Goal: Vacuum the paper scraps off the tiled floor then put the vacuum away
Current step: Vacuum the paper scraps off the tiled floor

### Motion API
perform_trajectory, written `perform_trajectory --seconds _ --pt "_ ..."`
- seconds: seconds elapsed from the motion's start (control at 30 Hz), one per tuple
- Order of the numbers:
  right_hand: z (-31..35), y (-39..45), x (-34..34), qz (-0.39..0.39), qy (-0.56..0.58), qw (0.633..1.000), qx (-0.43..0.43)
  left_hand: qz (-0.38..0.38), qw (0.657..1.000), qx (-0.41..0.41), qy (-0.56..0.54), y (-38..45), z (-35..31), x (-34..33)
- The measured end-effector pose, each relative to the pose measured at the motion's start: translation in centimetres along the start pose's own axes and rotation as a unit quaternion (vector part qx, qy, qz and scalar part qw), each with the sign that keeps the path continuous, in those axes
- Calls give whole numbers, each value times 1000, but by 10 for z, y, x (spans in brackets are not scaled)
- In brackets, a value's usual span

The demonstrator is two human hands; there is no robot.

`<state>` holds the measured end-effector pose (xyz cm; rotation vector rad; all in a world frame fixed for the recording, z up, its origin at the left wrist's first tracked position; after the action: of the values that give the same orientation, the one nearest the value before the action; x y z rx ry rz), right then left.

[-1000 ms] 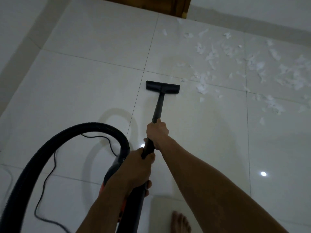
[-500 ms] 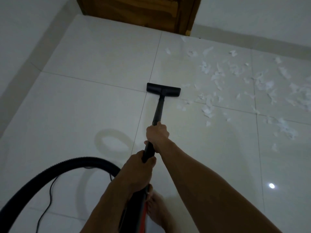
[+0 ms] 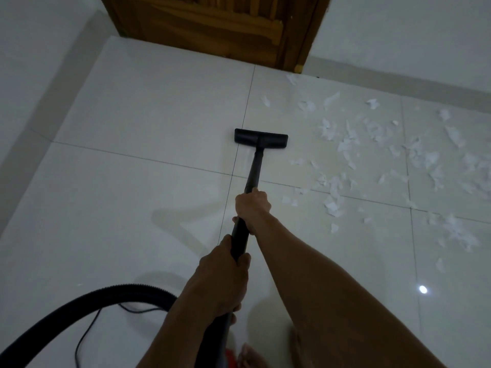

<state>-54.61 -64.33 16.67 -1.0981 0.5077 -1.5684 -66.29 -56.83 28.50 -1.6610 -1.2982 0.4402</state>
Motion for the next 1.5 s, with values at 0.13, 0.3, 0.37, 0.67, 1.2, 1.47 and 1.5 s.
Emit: perform_trajectory --seconds 0.13,0.3,0.37,0.67,1.2,1.47,1.5 --pt "36 27 1 2 8 1000 0 -6 1000 6 -12 29 -28 15" --pt "86 67 1 -2 2 1000 10 -21 1000 -8 -18 69 -71 34" --pt "106 83 3 -1 6 1000 10 -23 999 -11 -21 84 -90 41" --pt "189 148 9 -11 -3 1000 17 -31 998 -20 -50 140 -170 71" --pt "263 243 34 -59 16 998 25 -37 996 -68 -37 229 -245 75" --pt "262 263 65 -76 29 996 28 -35 997 -72 -16 243 -266 52" --pt "260 267 71 -78 28 996 29 -34 997 -72 -10 244 -269 47"
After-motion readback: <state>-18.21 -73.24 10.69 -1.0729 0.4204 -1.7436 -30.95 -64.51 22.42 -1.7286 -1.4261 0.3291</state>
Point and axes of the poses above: each hand's wrist, its own y-axis towards the middle knuckle, its own x-axis out of the back of the hand, z = x × y, the point moved 1 cm from there along y, towards the middle knuckle, and after that the axes turned 2 degrees about -y, right-handed, at the moved point
